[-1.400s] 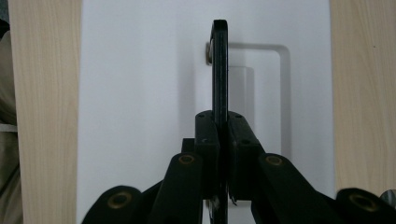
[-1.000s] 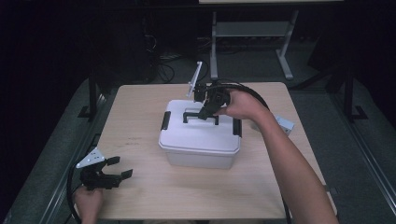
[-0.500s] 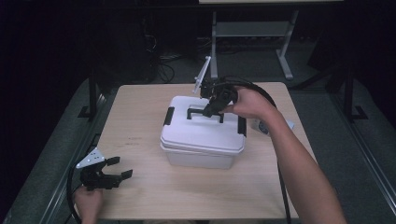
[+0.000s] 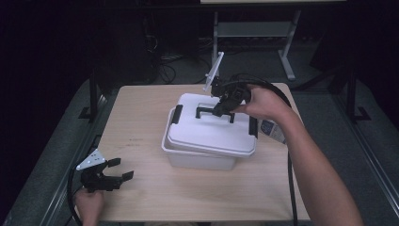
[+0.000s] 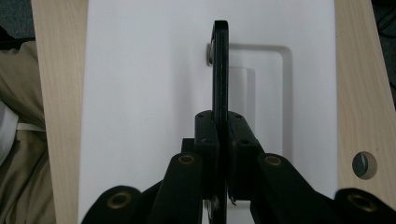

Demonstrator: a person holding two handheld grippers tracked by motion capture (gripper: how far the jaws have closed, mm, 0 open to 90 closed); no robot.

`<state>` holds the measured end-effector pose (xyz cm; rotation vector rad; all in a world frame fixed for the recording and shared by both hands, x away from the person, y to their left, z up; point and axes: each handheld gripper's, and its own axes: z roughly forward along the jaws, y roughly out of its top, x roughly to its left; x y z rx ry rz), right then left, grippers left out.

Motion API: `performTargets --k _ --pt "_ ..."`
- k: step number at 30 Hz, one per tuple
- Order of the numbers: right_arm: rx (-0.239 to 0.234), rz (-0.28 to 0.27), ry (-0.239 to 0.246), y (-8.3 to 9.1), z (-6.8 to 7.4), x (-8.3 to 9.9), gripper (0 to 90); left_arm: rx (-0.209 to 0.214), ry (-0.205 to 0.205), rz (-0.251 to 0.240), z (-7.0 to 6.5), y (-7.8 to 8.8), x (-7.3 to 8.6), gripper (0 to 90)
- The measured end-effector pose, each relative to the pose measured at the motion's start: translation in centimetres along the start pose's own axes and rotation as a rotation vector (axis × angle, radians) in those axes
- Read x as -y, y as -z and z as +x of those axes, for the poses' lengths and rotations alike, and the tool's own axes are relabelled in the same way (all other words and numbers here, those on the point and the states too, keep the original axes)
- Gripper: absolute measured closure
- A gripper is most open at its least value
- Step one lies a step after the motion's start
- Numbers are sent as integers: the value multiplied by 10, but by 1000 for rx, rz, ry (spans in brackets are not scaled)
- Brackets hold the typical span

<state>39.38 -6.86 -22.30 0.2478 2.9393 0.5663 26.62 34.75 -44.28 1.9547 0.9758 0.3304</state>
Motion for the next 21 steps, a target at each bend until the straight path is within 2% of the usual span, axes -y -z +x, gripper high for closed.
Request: performTargets --k 9,21 --pt "10 -18 -18 12 3 13 845 4 0 -1 0 -1 0 156" --pt "31 -8 -44 25 9 42 845 0 -5 0 -1 -2 0 155"
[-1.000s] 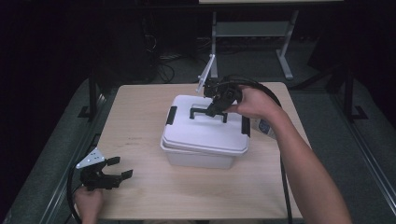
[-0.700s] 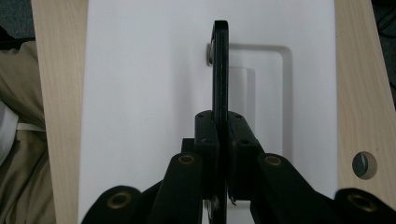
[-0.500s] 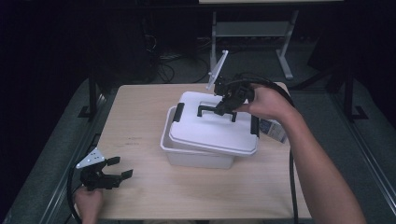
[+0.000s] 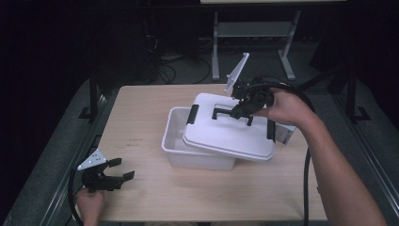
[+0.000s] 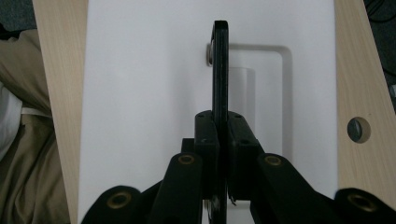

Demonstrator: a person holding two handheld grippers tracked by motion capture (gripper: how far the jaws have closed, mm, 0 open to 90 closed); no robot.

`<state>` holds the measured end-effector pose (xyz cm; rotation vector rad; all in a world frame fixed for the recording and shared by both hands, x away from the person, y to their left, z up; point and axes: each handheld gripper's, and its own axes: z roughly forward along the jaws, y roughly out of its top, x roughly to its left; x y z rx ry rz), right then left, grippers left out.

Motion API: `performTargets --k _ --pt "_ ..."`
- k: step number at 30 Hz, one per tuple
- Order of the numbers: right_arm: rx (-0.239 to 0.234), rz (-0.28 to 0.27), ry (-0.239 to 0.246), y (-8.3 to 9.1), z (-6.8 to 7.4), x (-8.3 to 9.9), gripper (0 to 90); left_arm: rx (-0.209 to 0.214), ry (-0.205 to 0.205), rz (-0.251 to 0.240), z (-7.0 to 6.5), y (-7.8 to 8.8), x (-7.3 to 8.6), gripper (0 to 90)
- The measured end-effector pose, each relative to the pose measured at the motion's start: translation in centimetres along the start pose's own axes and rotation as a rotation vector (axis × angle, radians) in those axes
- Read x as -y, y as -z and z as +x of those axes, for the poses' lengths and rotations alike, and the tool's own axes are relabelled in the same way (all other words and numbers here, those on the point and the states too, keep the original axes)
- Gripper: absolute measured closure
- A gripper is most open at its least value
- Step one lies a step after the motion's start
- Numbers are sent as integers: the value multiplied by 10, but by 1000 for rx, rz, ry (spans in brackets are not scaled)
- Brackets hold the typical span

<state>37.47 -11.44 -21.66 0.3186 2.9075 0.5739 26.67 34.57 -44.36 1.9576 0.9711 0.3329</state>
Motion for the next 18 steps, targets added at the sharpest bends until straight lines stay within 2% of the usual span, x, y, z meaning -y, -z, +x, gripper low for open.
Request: performTargets --k 9,18 --pt "12 -3 -33 8 1 24 845 -2 1 -1 0 0 1 155" --pt "18 -7 -70 13 2 40 845 2 1 -1 -1 -1 0 156"
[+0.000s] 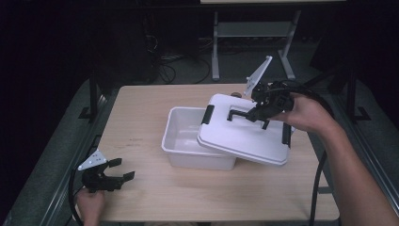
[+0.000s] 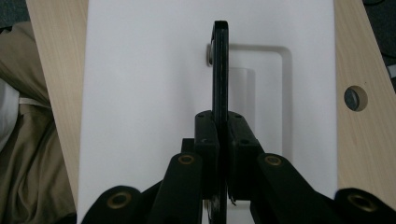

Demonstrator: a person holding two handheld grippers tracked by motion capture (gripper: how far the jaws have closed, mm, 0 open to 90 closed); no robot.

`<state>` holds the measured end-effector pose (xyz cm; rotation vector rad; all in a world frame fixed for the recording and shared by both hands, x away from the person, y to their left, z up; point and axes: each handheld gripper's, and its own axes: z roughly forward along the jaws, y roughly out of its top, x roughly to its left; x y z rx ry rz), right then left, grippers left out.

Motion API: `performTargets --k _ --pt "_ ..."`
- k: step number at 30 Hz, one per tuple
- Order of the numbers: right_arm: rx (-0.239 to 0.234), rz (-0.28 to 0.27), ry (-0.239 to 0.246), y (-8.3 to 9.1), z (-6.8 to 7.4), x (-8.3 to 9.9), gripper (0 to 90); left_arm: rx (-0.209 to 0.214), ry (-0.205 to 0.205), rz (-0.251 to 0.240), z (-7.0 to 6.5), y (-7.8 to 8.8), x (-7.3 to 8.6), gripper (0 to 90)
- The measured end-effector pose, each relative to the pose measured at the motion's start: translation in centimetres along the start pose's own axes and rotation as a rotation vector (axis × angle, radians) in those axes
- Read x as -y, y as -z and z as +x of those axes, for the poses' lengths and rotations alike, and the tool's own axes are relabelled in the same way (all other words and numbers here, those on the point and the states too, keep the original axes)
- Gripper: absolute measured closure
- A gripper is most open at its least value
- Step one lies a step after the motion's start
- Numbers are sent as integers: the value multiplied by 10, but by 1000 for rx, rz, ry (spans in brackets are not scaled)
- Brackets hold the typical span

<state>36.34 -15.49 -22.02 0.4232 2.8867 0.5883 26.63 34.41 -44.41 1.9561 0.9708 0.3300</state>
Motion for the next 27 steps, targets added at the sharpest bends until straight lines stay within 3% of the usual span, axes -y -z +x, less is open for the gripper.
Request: performTargets --k 27 --pt "16 -14 -73 9 4 56 845 -2 -17 5 -3 -3 -1 156"
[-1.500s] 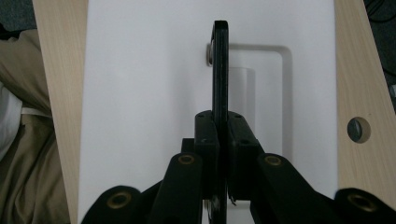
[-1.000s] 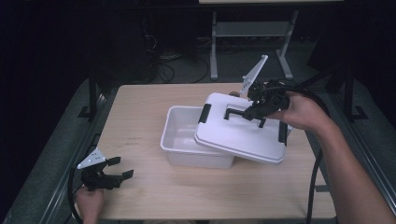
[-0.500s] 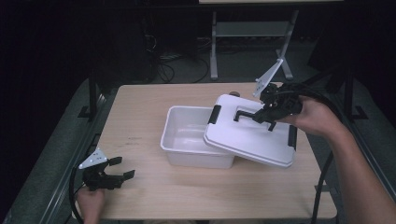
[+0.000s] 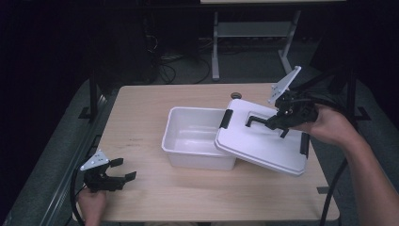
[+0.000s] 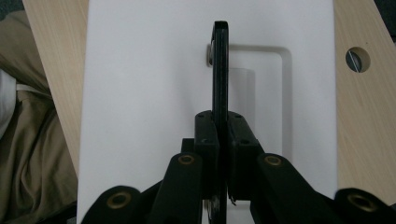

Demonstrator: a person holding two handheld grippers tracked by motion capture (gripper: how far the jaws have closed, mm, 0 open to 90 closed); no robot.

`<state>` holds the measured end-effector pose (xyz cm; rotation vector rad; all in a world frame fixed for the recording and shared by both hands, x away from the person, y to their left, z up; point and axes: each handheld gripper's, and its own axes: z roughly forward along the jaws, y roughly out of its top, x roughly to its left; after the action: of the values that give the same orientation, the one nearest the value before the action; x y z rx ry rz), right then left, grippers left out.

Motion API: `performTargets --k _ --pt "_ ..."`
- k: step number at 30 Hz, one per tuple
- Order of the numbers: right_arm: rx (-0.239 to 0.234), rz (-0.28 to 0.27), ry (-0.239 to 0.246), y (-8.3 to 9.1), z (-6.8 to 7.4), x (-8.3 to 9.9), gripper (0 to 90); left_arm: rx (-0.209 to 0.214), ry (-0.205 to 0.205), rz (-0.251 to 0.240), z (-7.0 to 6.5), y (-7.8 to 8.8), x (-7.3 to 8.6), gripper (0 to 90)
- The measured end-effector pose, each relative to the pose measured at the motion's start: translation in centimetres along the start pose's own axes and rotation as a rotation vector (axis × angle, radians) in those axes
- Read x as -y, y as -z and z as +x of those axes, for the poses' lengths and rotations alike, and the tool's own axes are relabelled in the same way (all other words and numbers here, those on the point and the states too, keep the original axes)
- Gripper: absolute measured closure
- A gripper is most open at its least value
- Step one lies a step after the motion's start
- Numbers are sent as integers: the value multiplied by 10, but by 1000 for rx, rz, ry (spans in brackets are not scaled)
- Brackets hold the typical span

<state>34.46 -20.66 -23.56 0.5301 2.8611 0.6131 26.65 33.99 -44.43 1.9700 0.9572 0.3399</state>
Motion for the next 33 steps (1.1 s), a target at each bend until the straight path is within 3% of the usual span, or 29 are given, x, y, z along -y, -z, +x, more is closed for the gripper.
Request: performTargets --k 16,33 --pt "17 9 -47 14 5 36 845 0 0 1 0 0 0 155" --pt "10 12 -75 15 13 70 845 -5 -1 0 -1 0 0 155"
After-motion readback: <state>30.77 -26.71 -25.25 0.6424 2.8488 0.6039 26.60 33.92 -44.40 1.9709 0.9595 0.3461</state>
